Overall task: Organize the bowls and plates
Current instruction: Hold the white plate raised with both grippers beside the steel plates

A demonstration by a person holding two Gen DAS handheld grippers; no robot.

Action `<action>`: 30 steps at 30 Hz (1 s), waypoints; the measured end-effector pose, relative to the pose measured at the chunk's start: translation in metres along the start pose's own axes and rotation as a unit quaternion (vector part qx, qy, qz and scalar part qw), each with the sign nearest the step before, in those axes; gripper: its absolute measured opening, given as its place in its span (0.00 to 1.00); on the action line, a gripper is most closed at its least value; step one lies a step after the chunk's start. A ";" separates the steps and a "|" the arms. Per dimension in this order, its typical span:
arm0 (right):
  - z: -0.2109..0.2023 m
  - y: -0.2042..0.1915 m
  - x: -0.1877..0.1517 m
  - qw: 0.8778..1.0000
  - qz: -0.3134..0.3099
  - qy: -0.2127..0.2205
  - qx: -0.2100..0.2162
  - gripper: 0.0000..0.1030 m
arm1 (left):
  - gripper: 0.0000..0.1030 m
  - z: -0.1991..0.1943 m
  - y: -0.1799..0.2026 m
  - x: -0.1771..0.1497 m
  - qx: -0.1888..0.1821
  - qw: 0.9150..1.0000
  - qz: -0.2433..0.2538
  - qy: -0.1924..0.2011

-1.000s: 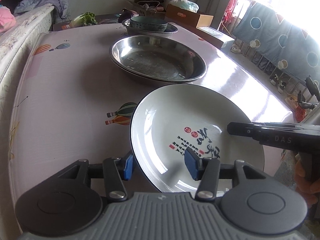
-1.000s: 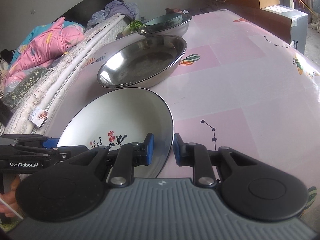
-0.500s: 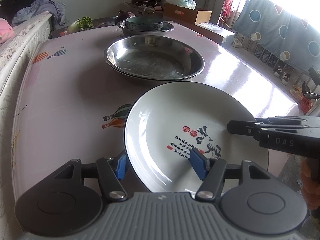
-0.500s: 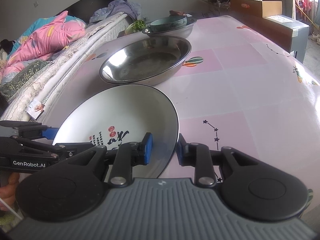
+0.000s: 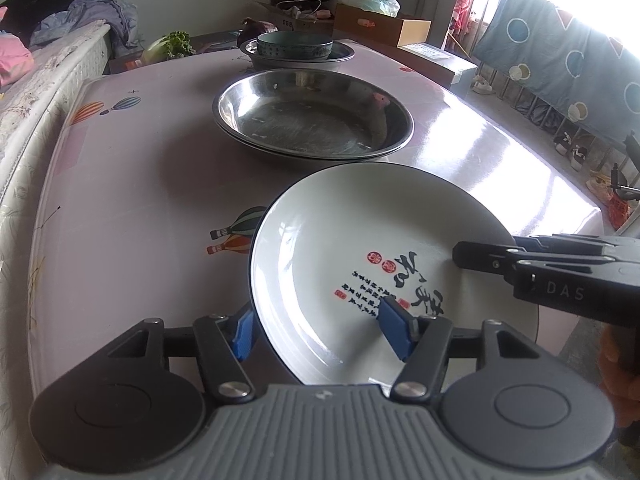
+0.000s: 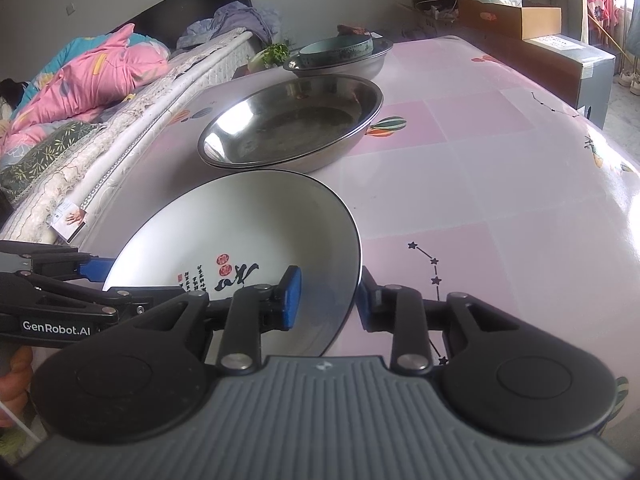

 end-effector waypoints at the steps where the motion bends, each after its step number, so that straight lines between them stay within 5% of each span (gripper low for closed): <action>1: 0.000 0.000 0.000 1.000 0.000 0.000 0.000 0.28 | 0.61 0.000 0.000 0.000 0.000 1.000 0.000 0.000; 30: -0.002 0.005 -0.001 1.000 0.010 0.008 0.002 0.26 | 0.62 -0.006 0.006 -0.013 -0.020 1.000 0.022 -0.005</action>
Point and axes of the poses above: each gripper's, at about its wrist camera, not at the fingertips, and z roughly the way its jaws point, y to its right, x to its top, the point moved 5 cm from there along z, roughly the way its jaws point, and after that the axes turned 6 degrees about -z, right-handed, at the moved point
